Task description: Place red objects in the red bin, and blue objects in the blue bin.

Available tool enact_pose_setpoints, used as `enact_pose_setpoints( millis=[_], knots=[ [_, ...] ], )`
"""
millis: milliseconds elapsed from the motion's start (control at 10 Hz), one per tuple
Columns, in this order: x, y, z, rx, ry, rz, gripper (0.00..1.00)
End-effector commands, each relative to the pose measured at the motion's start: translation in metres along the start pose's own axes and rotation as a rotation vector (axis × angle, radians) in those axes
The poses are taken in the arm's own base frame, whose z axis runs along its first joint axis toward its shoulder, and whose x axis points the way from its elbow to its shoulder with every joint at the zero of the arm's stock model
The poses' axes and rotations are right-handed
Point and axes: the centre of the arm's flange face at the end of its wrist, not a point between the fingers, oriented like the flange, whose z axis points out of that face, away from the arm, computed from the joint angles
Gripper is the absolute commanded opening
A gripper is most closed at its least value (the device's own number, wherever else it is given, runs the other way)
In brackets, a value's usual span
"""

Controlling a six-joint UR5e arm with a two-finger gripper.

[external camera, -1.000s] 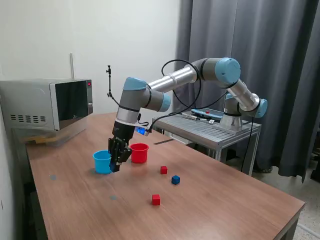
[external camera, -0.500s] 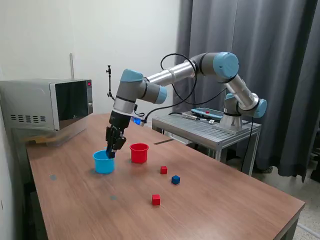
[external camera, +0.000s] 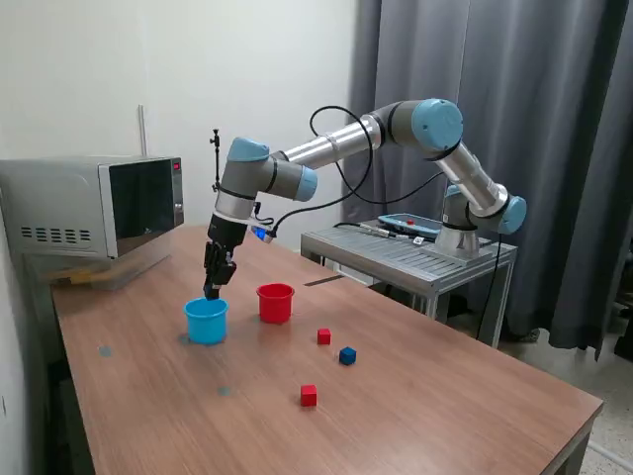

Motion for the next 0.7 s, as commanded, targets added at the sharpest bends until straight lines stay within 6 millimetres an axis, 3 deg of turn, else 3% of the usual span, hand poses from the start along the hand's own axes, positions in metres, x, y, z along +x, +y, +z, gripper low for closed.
enact_pose_setpoints(
  millis=[0, 300, 600],
  knots=[
    [-0.017, -0.003, 0.004, 0.013, -0.006, 0.028, 0.00],
    [-0.035, -0.002, 0.007, 0.016, -0.007, 0.052, 0.00],
    [-0.037, -0.002, 0.016, 0.022, -0.004, 0.056, 0.00]
  ],
)
